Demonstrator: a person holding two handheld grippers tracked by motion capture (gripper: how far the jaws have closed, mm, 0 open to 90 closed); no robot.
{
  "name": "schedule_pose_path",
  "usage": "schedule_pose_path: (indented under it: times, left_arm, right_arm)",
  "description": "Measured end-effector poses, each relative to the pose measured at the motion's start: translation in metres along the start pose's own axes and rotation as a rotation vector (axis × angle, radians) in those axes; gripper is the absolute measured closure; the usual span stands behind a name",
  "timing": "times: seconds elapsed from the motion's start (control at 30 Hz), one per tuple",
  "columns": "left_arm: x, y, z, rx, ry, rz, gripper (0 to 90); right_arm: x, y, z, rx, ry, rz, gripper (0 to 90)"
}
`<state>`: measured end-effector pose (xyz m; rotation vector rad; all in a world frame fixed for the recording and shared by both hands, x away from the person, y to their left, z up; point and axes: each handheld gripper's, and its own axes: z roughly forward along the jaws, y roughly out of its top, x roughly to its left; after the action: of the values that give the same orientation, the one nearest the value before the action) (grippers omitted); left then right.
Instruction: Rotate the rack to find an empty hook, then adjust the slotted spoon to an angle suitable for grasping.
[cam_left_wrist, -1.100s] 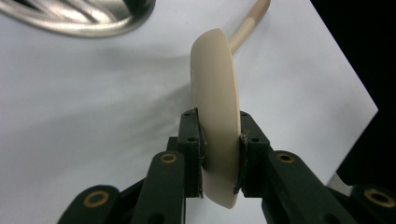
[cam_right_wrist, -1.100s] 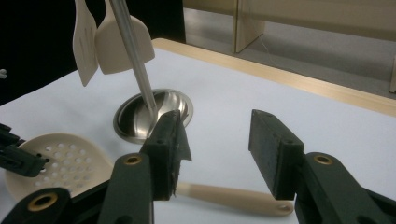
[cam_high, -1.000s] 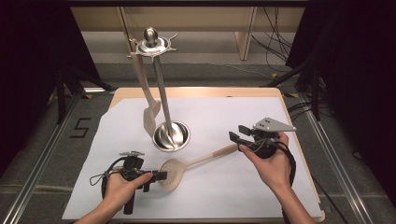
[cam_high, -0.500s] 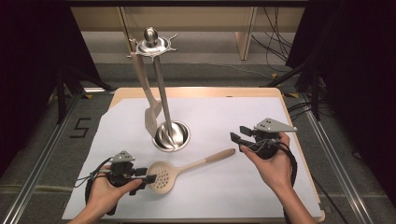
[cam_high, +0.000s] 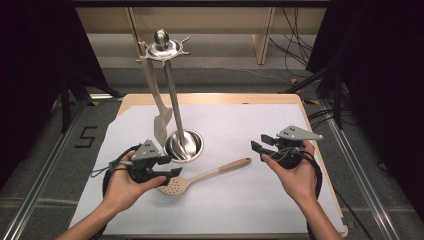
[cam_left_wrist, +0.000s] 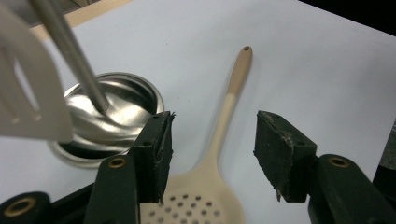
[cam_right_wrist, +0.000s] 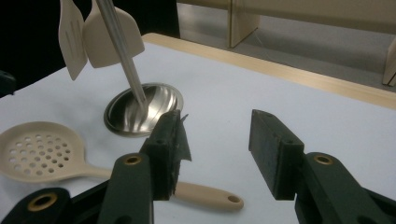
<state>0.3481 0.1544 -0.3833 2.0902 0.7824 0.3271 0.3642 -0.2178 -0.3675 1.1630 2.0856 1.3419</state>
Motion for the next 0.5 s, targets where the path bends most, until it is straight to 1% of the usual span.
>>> schedule_pose_path:
  times: [0.03,0.1,0.13,0.17,0.2,0.23,0.27,0.3,0.33,0.37,0.4,0.43,0.47,0.5]
  left_arm:
    - [0.0,0.005,0.006,0.023,-0.012,0.013,46.4]
    - [0.001,0.013,0.015,0.042,-0.027,0.034,46.3]
    - [0.0,0.017,0.018,0.062,-0.035,0.032,45.9]
    - [0.002,0.02,0.022,0.083,-0.035,0.042,45.9]
    - [0.004,0.023,0.027,0.102,-0.049,0.062,45.6]
    - [0.004,0.025,0.031,0.107,-0.056,0.076,45.4]
    - [0.003,0.026,0.034,0.111,-0.062,0.05,45.4]
    - [0.003,0.029,0.038,0.127,-0.059,0.07,45.3]
    - [0.003,0.031,0.043,0.149,-0.065,0.088,45.2]
    - [0.002,0.033,0.046,0.153,-0.073,0.102,45.0]
    - [0.001,0.034,0.05,0.152,-0.079,0.104,45.0]
    - [0.001,0.037,0.055,0.178,-0.083,0.139,44.9]
    - [0.001,0.039,0.058,0.19,-0.09,0.144,44.8]
    - [0.001,0.041,0.063,0.212,-0.101,0.148,44.7]
  right_arm:
    - [-0.002,-0.001,0.0,-0.009,0.002,-0.017,54.9]
    - [-0.004,-0.003,-0.003,-0.002,-0.009,-0.009,54.9]
    - [-0.004,-0.004,-0.005,0.0,-0.012,0.014,54.9]
    - [-0.004,-0.005,-0.007,0.002,-0.011,0.028,54.9]
    - [-0.005,-0.006,-0.008,0.001,-0.022,0.032,54.9]
    - [-0.007,-0.007,-0.01,-0.005,-0.017,0.019,55.0]
    - [-0.008,-0.007,-0.011,-0.011,-0.025,0.013,55.0]
    - [-0.008,-0.008,-0.014,-0.007,-0.022,0.029,55.0]
    - [-0.009,-0.008,-0.014,-0.014,-0.027,0.01,55.0]
    - [-0.008,-0.008,-0.017,0.003,-0.038,0.032,55.0]
    - [-0.01,-0.008,-0.017,-0.002,-0.037,0.009,55.0]
    - [-0.009,-0.008,-0.018,-0.006,-0.04,0.008,55.0]
    - [-0.008,-0.009,-0.019,-0.003,-0.039,0.032,55.0]
    - [-0.008,-0.01,-0.019,-0.004,-0.037,0.028,55.0]
